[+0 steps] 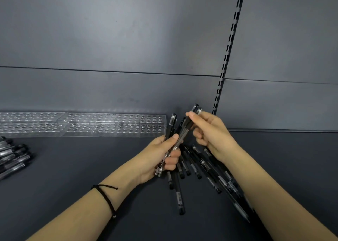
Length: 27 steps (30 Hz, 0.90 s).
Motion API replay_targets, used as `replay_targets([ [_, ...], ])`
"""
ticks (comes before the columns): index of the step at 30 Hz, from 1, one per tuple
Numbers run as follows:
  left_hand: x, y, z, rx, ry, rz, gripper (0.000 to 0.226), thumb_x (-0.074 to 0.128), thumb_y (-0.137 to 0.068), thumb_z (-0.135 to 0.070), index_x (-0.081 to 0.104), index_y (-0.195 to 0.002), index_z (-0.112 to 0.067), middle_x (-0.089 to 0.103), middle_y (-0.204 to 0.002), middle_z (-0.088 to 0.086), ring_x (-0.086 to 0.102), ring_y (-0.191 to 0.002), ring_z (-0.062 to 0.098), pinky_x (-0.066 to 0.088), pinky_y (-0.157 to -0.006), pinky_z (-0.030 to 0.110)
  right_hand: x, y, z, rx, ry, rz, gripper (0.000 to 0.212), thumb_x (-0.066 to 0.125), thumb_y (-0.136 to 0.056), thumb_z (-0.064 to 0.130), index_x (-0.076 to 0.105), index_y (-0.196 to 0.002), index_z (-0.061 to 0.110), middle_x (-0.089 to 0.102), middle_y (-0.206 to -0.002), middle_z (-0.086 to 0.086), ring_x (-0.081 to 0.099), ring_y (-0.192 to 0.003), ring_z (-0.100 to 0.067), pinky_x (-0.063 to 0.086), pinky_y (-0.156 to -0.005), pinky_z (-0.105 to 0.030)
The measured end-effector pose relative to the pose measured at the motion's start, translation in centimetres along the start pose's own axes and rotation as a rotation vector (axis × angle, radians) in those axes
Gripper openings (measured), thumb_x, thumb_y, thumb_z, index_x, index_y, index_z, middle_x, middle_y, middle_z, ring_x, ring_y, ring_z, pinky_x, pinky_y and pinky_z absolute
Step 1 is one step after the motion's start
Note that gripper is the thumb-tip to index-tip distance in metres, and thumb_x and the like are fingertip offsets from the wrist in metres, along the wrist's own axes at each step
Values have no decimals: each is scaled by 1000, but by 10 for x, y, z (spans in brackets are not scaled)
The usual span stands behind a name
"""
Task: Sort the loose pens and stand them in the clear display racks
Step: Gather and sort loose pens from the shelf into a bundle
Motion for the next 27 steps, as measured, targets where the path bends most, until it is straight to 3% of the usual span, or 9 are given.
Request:
replay_targets([
  [3, 3, 1, 0, 15, -82, 30, 27, 49, -99, -31, 54, -108, -6, 45, -56, -1, 42, -44, 10, 39, -42, 20, -1, 1, 2, -23, -28, 31, 22, 61, -94, 20, 62, -99, -1, 48, -77, -12, 42, -49, -8, 32, -38, -18],
  [5, 3, 1, 0, 30, -132, 29, 30, 53, -96, -32, 58, -111, -6, 54, -59, 1, 53, -48, 11, 47, -47, 23, 4, 3, 0, -17, -4, 81, 15, 62, -94, 18, 62, -89, 4, 51, -67, -8, 45, -48, -9, 36, -40, -19],
  [7, 2, 2, -2, 39, -123, 35, 23, 57, -93, -28, 58, -103, -8, 60, -65, 2, 59, -50, 11, 50, -48, 23, 8, 3, -1, -9, 23, 110, 17, 63, -93, 21, 60, -80, 10, 51, -57, -3, 44, -48, -12, 36, -42, -20],
  [10, 0, 2, -6, 63, -117, 46, 13, 56, -94, -23, 53, -91, -11, 56, -64, -1, 52, -45, 9, 46, -45, 22, 12, 2, -3, 19, -7, 116, 21, 61, -94, 30, 60, -88, 10, 53, -66, -3, 44, -52, -12, 36, -43, -21],
  [13, -7, -2, -8, 98, -9, 5, 18, 58, -90, -28, 48, -82, -16, 42, -57, -5, 36, -41, 5, 35, -41, 18, 3, 0, -11, 74, 13, 21, 27, 58, -95, 34, 58, -97, 7, 58, -76, -5, 48, -51, -11, 35, -42, -22],
  [18, -35, -3, -20, 189, 42, -240, 28, 58, -88, -40, 59, -101, -15, 35, -49, -8, 31, -37, 5, 32, -38, 18, -3, 1, -23, 35, 834, 19, 31, 69, -83, 50, 67, -80, 18, 62, -68, 7, 54, -53, -4, 39, -52, -19],
  [23, -46, -2, -21, 192, 183, -318, 14, 61, -94, -25, 61, -87, -12, 59, -58, -1, 57, -47, 9, 55, -51, 23, 12, 5, -26, 32, 1098, 85, 50, 76, -70, 60, 66, -94, 17, 65, -85, 6, 61, -78, -8, 53, -71, -27],
  [25, -47, -3, -20, 187, 212, -322, 12, 60, -95, -20, 62, -89, -10, 68, -67, 1, 64, -53, 10, 56, -52, 22, 15, 5, -28, 48, 1170, 87, 59, 76, -68, 62, 63, -103, 17, 63, -95, 4, 60, -88, -12, 53, -79, -32],
  [27, -46, -5, -19, 181, 209, -305, 12, 60, -95, -20, 60, -86, -11, 64, -66, 0, 58, -49, 9, 51, -47, 20, 16, 3, -28, 77, 1182, 87, 63, 77, -68, 59, 61, -111, 16, 62, -104, 1, 60, -95, -16, 53, -84, -34],
])
Point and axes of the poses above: each hand's wrist, its own y-axis away from the middle knuckle, its own x-axis out of the palm, z = x × y, the point moved 7 cm from there along -y, towards the middle knuckle
